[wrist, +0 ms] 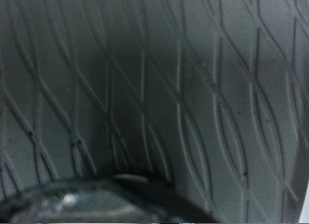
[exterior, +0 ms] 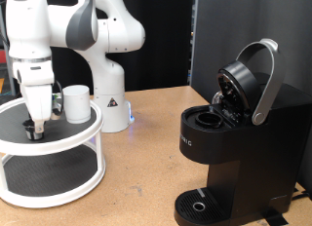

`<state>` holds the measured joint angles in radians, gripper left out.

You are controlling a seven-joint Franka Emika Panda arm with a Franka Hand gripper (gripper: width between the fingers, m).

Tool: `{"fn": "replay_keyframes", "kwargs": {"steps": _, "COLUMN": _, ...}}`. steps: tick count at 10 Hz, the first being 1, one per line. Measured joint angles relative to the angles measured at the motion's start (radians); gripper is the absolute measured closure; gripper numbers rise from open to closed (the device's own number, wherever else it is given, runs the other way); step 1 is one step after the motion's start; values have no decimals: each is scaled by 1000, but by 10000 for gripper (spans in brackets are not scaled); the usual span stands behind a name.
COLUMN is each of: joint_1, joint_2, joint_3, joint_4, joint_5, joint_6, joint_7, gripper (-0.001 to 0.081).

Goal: Make a cup of coffee with the keurig machine

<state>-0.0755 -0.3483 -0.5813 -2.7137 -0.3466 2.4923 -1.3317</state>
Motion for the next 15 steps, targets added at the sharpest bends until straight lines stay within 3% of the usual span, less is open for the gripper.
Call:
{"fn": "replay_keyframes", "kwargs": {"steps": 1, "joint_1": 0, "joint_2": 3, "joint_3": 0, "joint_4": 0, "joint_5": 0, "joint_6": 2, "joint_7": 1, "gripper": 10}}
{"fn": "replay_keyframes", "kwargs": {"steps": 2, "joint_1": 0, "joint_2": 4, "joint_3": 0, "joint_4": 0, "joint_5": 0, "joint_6": 3, "joint_7": 1, "gripper": 182}}
{"fn": "replay_keyframes", "kwargs": {"steps": 3, "joint_1": 0, "joint_2": 4, "joint_3": 0, "joint_4": 2, "joint_5": 0, "joint_6": 3, "joint_7": 2, "gripper": 182}}
{"fn": "replay_keyframes", "kwargs": {"steps": 4, "joint_1": 0, "joint_2": 4, "joint_3": 0, "joint_4": 4, "joint_5": 0, "joint_6": 3, "joint_7": 3, "gripper": 328}}
{"fn": "replay_keyframes", "kwargs": {"steps": 7, "joint_1": 1, "joint_2": 0, "joint_3": 1, "joint_4": 17, "joint_5": 17, "joint_6": -17, "joint_7": 4, "gripper": 328}}
{"fn": "replay_keyframes", "kwargs": {"steps": 11, "joint_1": 24, "joint_2": -83, "joint_3": 6, "joint_4": 119, "joint_5": 123, "joint_6": -248, "joint_7": -55, "gripper": 330}}
{"fn": "replay_keyframes", "kwargs": {"steps": 13, "joint_1": 31, "joint_2": -125, "joint_3": 11, "joint_4": 162, "joint_5": 131, "joint_6": -355, "joint_7": -82, "gripper": 330}}
{"fn": "replay_keyframes", "kwargs": {"steps": 15, "joint_1": 32, "joint_2": -122, "joint_3": 10, "joint_4": 158, "joint_5": 148, "joint_6": -353, "joint_7": -81, "gripper": 330}}
